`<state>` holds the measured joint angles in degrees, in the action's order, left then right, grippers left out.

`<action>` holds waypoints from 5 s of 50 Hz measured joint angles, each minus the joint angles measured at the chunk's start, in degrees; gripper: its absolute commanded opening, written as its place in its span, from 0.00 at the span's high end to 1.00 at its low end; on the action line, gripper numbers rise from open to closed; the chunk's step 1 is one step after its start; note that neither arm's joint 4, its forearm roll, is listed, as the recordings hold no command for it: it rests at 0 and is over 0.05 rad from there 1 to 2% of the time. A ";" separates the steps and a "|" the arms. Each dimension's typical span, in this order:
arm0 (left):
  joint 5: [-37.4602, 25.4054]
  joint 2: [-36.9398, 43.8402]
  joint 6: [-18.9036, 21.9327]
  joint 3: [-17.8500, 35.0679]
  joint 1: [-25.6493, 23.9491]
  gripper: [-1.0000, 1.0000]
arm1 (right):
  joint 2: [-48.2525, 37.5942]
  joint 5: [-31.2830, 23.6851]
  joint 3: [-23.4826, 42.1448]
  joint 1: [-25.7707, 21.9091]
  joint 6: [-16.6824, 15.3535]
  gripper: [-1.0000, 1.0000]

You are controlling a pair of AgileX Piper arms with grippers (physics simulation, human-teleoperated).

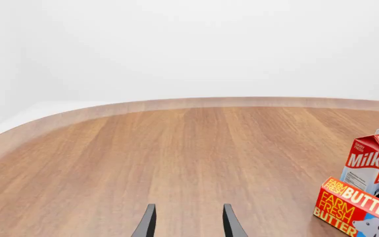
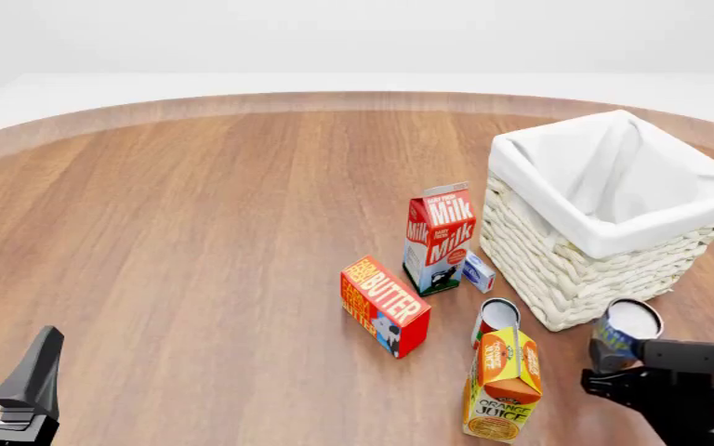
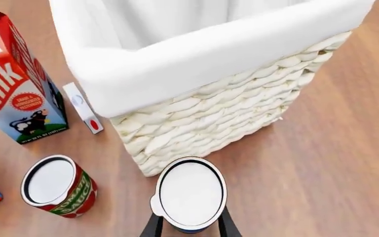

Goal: Pick up the alphabet soup, and put it in the basket.

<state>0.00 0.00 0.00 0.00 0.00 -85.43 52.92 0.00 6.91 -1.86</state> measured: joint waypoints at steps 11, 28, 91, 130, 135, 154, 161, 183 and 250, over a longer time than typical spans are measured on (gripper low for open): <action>0.00 0.00 0.00 0.00 0.00 0.00 | 10.04 -8.69 0.00 -0.04 -0.60 1.00; 0.00 0.00 0.00 0.00 0.00 0.00 | 28.25 -24.26 0.00 -0.02 -2.50 1.00; 0.00 0.00 0.00 0.00 0.00 0.00 | 50.16 -49.68 10.57 -1.56 -5.58 1.00; 0.00 0.00 0.00 0.00 0.00 0.00 | 46.40 -55.83 23.80 -1.79 -10.70 1.00; 0.00 0.00 0.00 0.00 0.00 0.00 | 45.45 -56.24 25.38 -1.91 -11.01 1.00; 0.00 0.00 0.00 0.00 0.00 0.00 | 41.62 -58.87 32.68 -1.75 -10.05 1.00; 0.00 0.00 0.00 0.00 0.00 0.00 | 40.28 -59.90 35.55 -1.84 -9.59 1.00; 0.00 0.00 0.00 0.00 0.00 0.00 | 36.07 -63.96 43.61 -1.74 -9.94 1.00; 0.00 0.00 0.00 0.00 0.00 0.00 | 19.32 -73.49 59.57 -2.79 -12.82 1.00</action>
<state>0.00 0.00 0.00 0.00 0.00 -66.12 -20.57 59.57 4.11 -14.68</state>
